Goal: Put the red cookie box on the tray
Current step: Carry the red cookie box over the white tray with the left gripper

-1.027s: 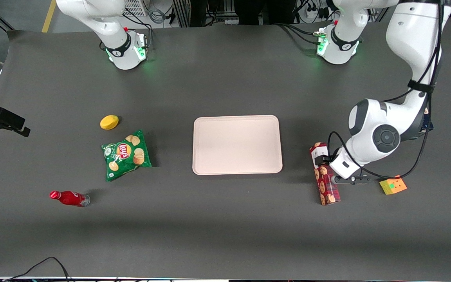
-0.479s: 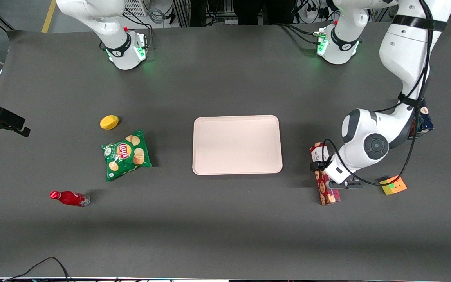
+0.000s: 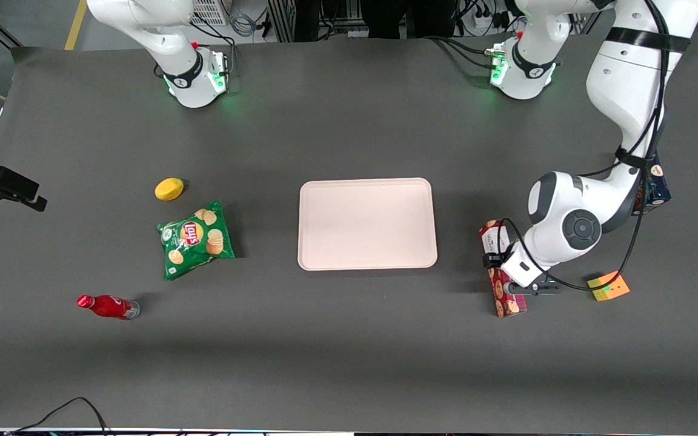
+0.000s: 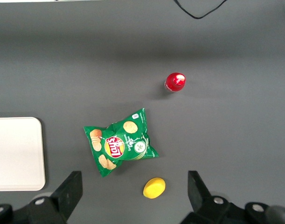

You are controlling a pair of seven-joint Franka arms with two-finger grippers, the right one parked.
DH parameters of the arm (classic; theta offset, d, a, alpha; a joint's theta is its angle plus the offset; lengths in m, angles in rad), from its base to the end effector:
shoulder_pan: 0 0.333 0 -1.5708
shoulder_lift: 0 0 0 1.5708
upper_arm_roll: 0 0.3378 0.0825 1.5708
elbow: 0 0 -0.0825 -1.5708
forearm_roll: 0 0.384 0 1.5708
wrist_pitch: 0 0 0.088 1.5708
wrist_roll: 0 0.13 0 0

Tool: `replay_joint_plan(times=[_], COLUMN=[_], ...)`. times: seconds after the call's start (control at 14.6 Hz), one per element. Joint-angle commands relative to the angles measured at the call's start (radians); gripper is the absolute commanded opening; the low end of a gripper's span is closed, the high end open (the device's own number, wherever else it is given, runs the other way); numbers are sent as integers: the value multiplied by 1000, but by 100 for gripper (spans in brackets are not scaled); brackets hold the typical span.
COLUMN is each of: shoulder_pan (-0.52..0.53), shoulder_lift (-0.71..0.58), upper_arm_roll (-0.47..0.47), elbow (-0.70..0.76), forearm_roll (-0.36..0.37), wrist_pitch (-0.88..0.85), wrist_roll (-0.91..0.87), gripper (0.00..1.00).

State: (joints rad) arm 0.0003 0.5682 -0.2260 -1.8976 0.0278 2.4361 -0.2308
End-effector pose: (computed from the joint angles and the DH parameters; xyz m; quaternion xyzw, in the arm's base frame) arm 0.6269 -0.1371 0.2011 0.9986 0.0086 -0.0190 0.0486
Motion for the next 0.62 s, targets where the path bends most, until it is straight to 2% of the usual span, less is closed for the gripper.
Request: replay_joint_plan(times=[0.0, 0.21, 0.48, 0.55], shoulder_pan=[-16, -16, -16, -17], shoulder_lift=[10, 1, -48, -68], upper_arm_roll=[2, -15, -29, -33], elbow=[28, 51, 245, 274], forearm_roll=[17, 17, 18, 39], wrist_pitch=[-17, -55, -400, -464], wrist_roll=[-13, -24, -34, -41], gripper=[0, 0, 0, 0])
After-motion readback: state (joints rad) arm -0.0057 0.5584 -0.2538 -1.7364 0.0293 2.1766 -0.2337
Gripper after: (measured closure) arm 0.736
